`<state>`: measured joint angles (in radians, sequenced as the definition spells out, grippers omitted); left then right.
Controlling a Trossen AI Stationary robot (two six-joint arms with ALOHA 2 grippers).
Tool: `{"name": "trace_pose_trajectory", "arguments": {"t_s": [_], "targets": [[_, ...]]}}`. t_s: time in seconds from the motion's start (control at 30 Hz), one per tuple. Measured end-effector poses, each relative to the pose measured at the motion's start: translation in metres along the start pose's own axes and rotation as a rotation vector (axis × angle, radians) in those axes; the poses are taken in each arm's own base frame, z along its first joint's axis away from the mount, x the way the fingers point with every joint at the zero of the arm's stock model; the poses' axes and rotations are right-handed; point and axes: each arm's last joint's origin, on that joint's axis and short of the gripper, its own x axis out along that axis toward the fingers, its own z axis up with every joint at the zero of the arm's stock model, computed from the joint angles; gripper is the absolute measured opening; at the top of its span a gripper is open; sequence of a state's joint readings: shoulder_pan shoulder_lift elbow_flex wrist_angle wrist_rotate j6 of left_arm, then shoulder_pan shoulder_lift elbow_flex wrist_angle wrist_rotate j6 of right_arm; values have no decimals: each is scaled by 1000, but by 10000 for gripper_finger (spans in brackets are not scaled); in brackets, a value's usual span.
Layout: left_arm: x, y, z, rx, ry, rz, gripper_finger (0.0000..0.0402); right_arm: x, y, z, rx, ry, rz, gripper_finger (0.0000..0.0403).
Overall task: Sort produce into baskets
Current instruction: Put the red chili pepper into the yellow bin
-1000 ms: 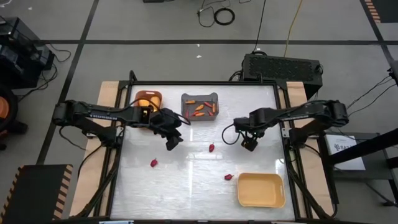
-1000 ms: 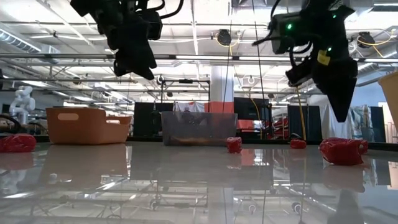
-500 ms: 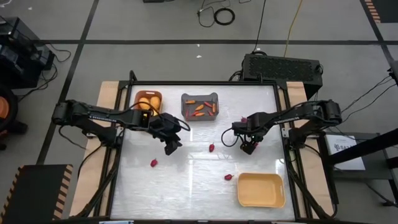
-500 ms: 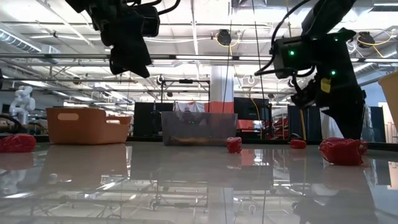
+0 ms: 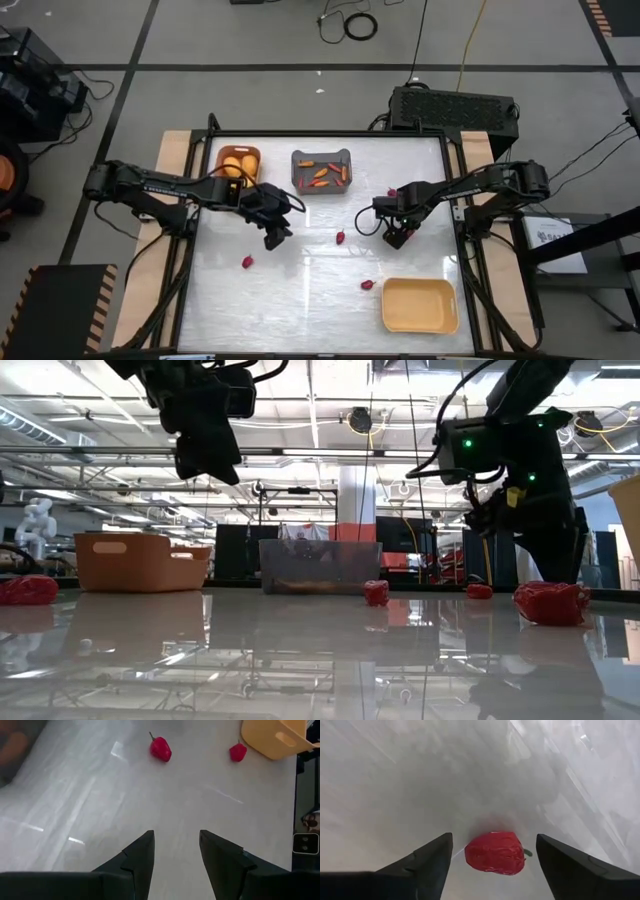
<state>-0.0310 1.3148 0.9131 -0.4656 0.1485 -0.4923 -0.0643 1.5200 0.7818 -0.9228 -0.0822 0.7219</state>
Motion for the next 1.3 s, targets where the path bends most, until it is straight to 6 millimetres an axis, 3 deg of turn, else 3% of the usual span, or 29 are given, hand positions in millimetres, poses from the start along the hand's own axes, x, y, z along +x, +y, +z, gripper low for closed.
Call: {"name": "trace_pose_trajectory", "arguments": {"t_s": [0.3, 0.7, 1.0, 1.3], "targets": [[1, -9, -5, 33, 1, 8, 163, 13, -6, -5, 35, 5, 3, 249], [2, -9, -8, 36, 17, 21, 163, 8, -2, -5, 50, 48, 59, 178], [2, -7, -11, 96, 48, 40, 163, -38, 23, -2, 64, -34, 186, 164], [2, -7, -10, 190, 41, 44, 164, -102, 83, -43, 81, -81, 390, 164]]}}
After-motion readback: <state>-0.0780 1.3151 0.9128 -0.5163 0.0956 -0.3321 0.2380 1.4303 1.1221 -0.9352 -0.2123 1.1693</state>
